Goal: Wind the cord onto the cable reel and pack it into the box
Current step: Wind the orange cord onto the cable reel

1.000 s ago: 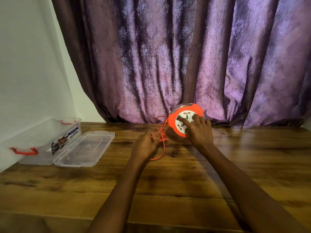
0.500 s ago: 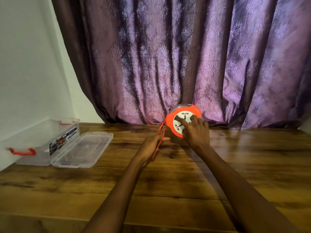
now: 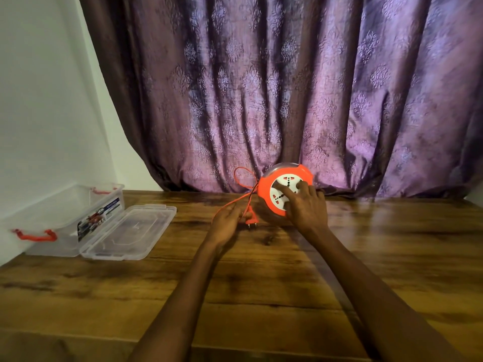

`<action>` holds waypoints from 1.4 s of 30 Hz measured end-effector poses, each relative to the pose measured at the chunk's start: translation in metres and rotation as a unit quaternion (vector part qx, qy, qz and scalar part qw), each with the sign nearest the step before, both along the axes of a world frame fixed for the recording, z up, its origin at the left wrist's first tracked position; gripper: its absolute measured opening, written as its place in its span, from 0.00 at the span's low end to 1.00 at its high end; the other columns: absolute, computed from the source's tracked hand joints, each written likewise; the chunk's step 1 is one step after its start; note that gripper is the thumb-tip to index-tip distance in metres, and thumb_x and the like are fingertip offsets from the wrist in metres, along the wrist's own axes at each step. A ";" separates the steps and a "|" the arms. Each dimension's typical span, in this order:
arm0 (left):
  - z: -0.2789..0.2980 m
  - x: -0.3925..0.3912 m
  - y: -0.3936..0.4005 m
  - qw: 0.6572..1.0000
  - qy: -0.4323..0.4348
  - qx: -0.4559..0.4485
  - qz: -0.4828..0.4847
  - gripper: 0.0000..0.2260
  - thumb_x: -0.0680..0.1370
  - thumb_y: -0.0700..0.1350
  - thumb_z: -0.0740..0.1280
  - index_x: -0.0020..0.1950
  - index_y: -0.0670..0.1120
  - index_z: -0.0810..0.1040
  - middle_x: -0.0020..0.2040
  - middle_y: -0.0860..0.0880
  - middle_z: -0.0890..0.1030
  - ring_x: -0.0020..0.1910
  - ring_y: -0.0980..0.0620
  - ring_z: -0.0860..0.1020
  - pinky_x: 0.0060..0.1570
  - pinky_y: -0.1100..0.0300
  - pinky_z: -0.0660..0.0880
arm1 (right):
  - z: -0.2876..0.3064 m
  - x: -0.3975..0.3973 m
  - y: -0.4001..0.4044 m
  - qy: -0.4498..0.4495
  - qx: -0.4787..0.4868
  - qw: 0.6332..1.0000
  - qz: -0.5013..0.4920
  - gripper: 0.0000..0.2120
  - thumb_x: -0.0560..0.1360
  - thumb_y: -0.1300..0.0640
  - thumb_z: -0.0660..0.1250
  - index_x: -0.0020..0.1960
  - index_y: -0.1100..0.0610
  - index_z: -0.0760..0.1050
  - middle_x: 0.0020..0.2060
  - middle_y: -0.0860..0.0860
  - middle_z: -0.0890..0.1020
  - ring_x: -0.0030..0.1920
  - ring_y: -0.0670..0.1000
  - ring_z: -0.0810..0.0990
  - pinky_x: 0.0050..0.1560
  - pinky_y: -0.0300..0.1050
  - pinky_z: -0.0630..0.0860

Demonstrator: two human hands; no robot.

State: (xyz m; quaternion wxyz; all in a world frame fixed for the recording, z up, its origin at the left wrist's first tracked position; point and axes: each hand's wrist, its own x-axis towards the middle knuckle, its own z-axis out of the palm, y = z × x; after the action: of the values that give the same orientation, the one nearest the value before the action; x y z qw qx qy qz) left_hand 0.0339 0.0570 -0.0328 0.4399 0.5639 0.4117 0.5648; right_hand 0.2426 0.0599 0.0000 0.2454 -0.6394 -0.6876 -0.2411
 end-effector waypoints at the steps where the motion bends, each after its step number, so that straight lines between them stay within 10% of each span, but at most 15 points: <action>1: -0.001 0.000 -0.001 1.000 -0.005 -0.006 -0.014 0.14 0.81 0.42 0.61 0.46 0.45 0.86 0.44 0.48 0.87 0.44 0.51 0.85 0.51 0.53 0.79 | 0.000 -0.001 0.000 -0.003 0.000 1.000 0.003 0.30 0.70 0.53 0.67 0.70 0.37 0.68 0.56 0.57 0.76 0.53 0.62 0.76 0.48 0.54 0.71; 8: 0.004 0.003 -0.008 0.996 0.014 -0.066 -0.059 0.12 0.73 0.48 0.64 0.45 0.46 0.88 0.48 0.45 0.87 0.46 0.50 0.86 0.35 0.66 0.77 | 0.002 -0.006 -0.003 -0.016 0.002 1.000 0.022 0.30 0.69 0.53 0.70 0.69 0.37 0.69 0.56 0.57 0.77 0.54 0.62 0.77 0.48 0.55 0.72; 14: -0.003 -0.011 0.004 0.969 0.197 0.099 0.107 0.16 0.78 0.38 0.64 0.37 0.54 0.83 0.41 0.47 0.80 0.47 0.44 0.80 0.54 0.52 0.76 | -0.001 0.002 -0.003 -0.038 -0.022 0.999 0.016 0.29 0.71 0.50 0.68 0.70 0.36 0.68 0.58 0.57 0.76 0.56 0.62 0.75 0.51 0.56 0.70; 20: 0.002 -0.018 0.003 0.945 0.246 0.145 0.157 0.09 0.78 0.40 0.67 0.54 0.46 0.85 0.52 0.44 0.75 0.51 0.48 0.77 0.61 0.57 0.73 | -0.007 0.007 -0.005 -0.018 -0.013 0.999 0.023 0.29 0.68 0.40 0.52 0.68 0.38 0.71 0.56 0.58 0.77 0.54 0.63 0.76 0.48 0.57 0.73; 27: 0.018 -0.019 -0.004 0.991 -0.040 0.110 0.068 0.11 0.81 0.33 0.63 0.60 0.42 0.81 0.43 0.43 0.81 0.30 0.58 0.76 0.31 0.66 0.75 | -0.008 0.019 -0.002 -0.087 -0.002 0.995 0.051 0.28 0.67 0.46 0.62 0.67 0.36 0.68 0.60 0.58 0.75 0.52 0.61 0.76 0.47 0.53 0.70; 33: 0.018 -0.026 0.007 0.982 -0.168 0.061 0.061 0.12 0.81 0.33 0.63 0.63 0.34 0.78 0.43 0.49 0.85 0.34 0.56 0.81 0.38 0.65 0.80 | -0.009 0.025 -0.004 -0.113 0.003 0.984 0.141 0.25 0.71 0.49 0.62 0.67 0.37 0.67 0.65 0.58 0.74 0.56 0.59 0.74 0.49 0.51 0.73; 40: 0.003 -0.047 0.024 0.971 0.065 0.049 0.224 0.14 0.79 0.32 0.62 0.62 0.38 0.80 0.52 0.47 0.82 0.40 0.65 0.80 0.48 0.67 0.79 | -0.008 0.025 -0.010 -0.052 0.007 0.984 0.172 0.23 0.72 0.54 0.63 0.66 0.42 0.70 0.64 0.61 0.75 0.53 0.61 0.77 0.51 0.52 0.75; 42: -0.003 -0.056 0.027 0.964 0.114 0.023 0.239 0.14 0.77 0.32 0.64 0.60 0.38 0.82 0.55 0.42 0.84 0.52 0.49 0.83 0.59 0.52 0.78 | -0.006 0.026 -0.012 -0.022 0.019 0.986 0.164 0.24 0.72 0.56 0.66 0.66 0.43 0.71 0.63 0.60 0.76 0.53 0.61 0.77 0.51 0.52 0.75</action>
State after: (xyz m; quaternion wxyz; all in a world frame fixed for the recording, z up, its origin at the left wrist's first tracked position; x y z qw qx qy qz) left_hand -0.0224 0.0837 -0.0361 0.2295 0.5198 0.5689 0.5945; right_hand 0.2686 0.0483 -0.0058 0.2782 -0.5078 -0.7836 -0.2252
